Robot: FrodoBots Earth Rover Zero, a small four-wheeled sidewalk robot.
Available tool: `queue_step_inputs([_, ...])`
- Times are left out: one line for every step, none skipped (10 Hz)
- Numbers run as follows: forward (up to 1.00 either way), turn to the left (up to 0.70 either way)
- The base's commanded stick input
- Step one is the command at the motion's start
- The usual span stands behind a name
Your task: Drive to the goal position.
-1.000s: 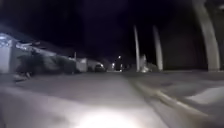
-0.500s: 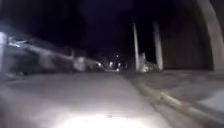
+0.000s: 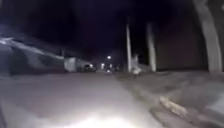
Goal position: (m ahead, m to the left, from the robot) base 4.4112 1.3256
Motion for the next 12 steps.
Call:
queue_step_inputs([0.7, 0.0])
queue_step_inputs([0.7, 0.0])
queue_step_inputs([0.7, 0.0])
queue_step_inputs([0.7, 0.0])
queue_step_inputs([0.7, 0.0])
queue_step_inputs([0.7, 0.0])
queue_step_inputs([0.7, 0.0])
queue_step_inputs([0.7, 0.0])
queue_step_inputs([0.7, 0.0])
queue_step_inputs([0.7, 0.0])
queue_step_inputs([0.7, 0.0])
queue_step_inputs([0.7, -0.09])
